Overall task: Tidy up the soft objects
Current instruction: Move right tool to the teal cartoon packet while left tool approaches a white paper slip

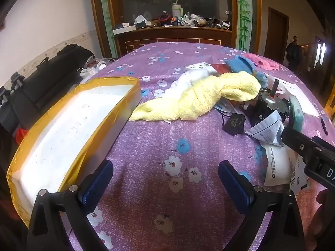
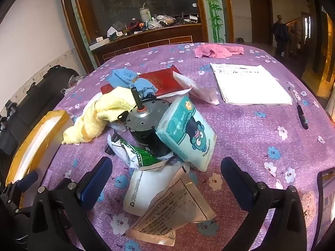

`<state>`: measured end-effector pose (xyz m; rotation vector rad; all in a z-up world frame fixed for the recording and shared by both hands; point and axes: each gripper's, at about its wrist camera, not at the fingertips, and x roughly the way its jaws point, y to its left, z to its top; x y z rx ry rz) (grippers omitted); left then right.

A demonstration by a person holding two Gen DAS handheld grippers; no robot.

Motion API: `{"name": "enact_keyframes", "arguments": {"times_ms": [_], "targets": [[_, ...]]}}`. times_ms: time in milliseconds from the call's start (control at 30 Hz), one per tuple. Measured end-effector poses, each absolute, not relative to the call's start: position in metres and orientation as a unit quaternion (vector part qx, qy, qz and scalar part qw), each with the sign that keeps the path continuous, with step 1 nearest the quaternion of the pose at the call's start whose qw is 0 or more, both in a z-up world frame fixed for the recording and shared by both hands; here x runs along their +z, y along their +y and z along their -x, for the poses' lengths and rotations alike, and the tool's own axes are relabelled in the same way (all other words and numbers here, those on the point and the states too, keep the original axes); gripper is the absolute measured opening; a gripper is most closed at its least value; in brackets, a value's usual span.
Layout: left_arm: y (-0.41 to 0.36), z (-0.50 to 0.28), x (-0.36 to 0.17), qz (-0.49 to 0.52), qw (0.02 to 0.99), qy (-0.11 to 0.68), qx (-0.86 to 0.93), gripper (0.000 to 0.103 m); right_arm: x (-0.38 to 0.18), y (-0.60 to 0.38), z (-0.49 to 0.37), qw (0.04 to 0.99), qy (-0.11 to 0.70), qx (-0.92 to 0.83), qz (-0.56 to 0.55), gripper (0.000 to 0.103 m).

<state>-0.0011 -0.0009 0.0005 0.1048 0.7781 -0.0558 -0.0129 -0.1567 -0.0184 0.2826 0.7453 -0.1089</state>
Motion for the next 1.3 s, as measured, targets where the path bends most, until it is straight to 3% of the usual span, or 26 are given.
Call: {"name": "enact_keyframes", "arguments": {"times_ms": [400, 533, 967, 1100, 1300], "targets": [[-0.002, 0.003, 0.003, -0.039, 0.92, 0.386, -0.061, 0.1, -0.007, -0.162, 0.015, 0.927, 0.345, -0.052, -0.134, 0.103], [-0.008, 0.005, 0.0, -0.062, 0.911, 0.406, -0.05, 0.091, -0.005, -0.161, 0.022, 0.934, 0.321, -0.044, -0.147, 0.103], [0.004, 0.054, 0.012, -0.047, 0.906, 0.417, -0.045, 0.091, -0.012, -0.188, 0.027, 0.842, 0.26, 0.221, -0.419, 0.103], [0.015, 0.059, 0.005, -0.026, 0.895, 0.445, -0.031, 0.082, -0.01, -0.193, 0.027, 0.81, 0.261, 0.266, -0.452, 0.103], [0.008, 0.072, 0.012, -0.032, 0.901, 0.429, -0.051, 0.082, 0.0, -0.208, 0.043, 0.769, 0.293, 0.305, -0.479, 0.103]]}}
